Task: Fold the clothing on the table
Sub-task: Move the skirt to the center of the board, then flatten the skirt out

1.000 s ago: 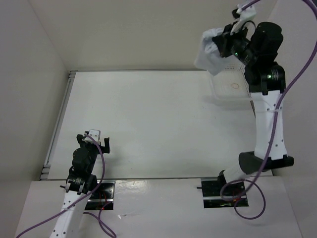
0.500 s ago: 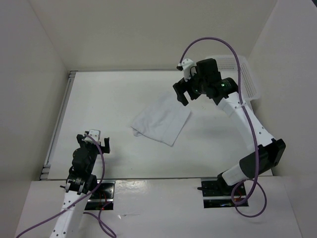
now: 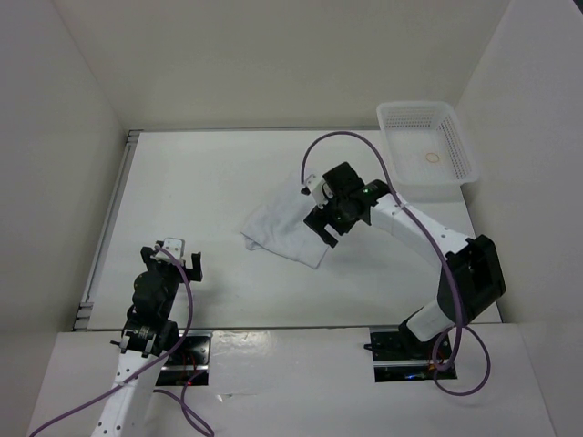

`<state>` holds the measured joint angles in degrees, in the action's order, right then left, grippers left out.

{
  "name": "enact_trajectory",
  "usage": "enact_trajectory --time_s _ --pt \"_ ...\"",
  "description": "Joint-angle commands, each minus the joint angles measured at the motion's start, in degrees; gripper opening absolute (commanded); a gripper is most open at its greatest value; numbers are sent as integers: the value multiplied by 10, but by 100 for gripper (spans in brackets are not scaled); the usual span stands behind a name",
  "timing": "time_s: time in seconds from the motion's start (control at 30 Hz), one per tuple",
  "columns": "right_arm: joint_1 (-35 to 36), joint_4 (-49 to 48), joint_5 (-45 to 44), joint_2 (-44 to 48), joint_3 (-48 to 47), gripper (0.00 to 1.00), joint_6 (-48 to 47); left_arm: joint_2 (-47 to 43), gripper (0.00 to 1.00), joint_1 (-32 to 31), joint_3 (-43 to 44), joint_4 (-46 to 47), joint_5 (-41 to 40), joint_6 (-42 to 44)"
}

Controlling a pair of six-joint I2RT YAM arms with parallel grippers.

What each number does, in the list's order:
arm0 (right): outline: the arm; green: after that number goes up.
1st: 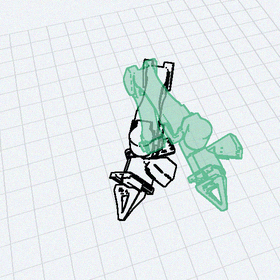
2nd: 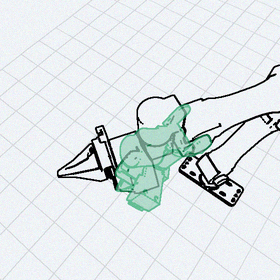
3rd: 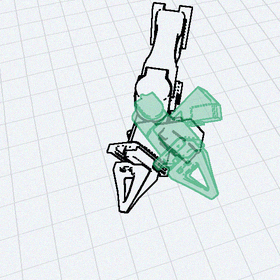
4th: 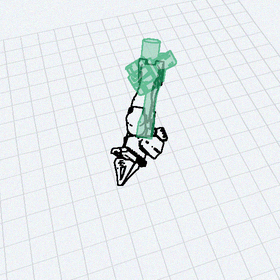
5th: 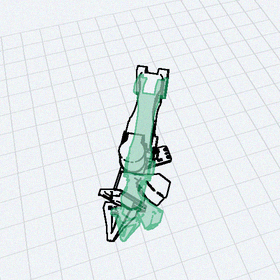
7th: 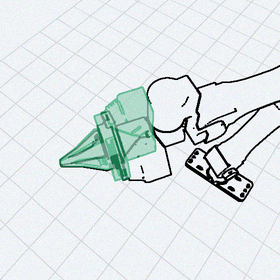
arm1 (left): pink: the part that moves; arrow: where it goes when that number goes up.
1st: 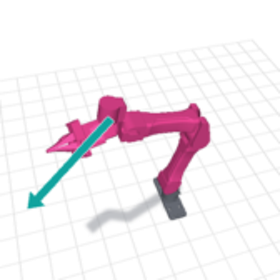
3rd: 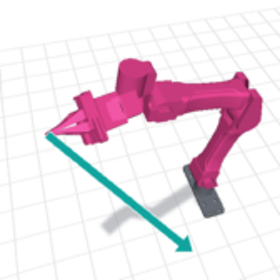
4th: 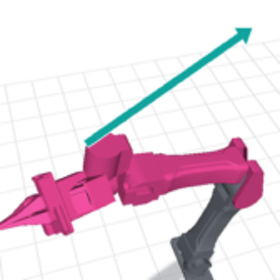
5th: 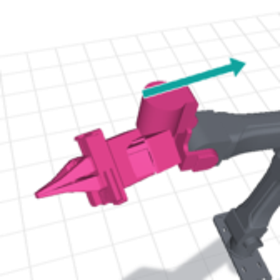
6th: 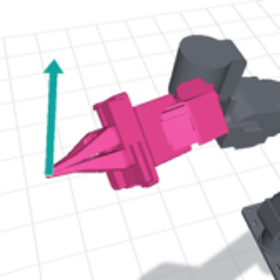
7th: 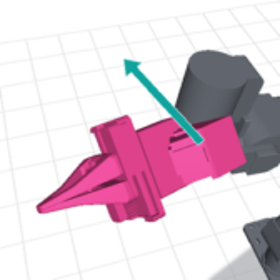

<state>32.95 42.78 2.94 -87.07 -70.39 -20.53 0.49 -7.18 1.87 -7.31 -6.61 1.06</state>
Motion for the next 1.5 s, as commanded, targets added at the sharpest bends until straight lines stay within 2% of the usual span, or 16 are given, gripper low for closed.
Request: enact_trajectory --time_s 0.0,0.17,0.43,0.57,0.67,0.93,0.97,1.03,1.13,1.27,1.3,1.37,1.4,1.43,1.47 --pt "-8 -61 -21 34 34 99 15 -81 100 -2 -18 19 -4 -10" --pt "-57 -46 -14 54 46 99 29 -81 100 -2 -18 19 -4 -10" --pt "-169 -2 17 159 67 99 34 -81 100 -2 -18 19 -4 -10" --pt "-253 20 81 194 83 99 39 -81 100 -2 -18 19 -4 -10" --pt "-285 27 105 200 83 99 39 -81 100 -2 -18 19 -4 -10" --pt "-313 32 123 217 88 99 39 -81 100 -2 -12 19 -3 -10" --pt "-313 32 123 217 88 99 39 -81 100 -2 -1 19 29 29" --pt "-313 32 123 223 88 99 39 -81 100 -2 19 33 41 20" --pt "-313 32 129 228 88 99 34 -81 100 -2 88 70 73 40" --pt "-313 32 136 228 93 99 29 24 100 -2 228 76 86 97" --pt "-308 32 136 228 93 99 29 115 100 -2 323 57 60 97" --pt "-302 27 136 233 93 99 29 223 100 -2 444 -32 23 80" --pt "-302 27 136 233 98 99 29 337 100 -2 510 -72 1 68" --pt "-302 20 136 233 98 99 29 393 100 -2 579 -160 -33 57" --pt "-297 20 136 239 98 99 29 446 100 -2 721 -209 -43 48"
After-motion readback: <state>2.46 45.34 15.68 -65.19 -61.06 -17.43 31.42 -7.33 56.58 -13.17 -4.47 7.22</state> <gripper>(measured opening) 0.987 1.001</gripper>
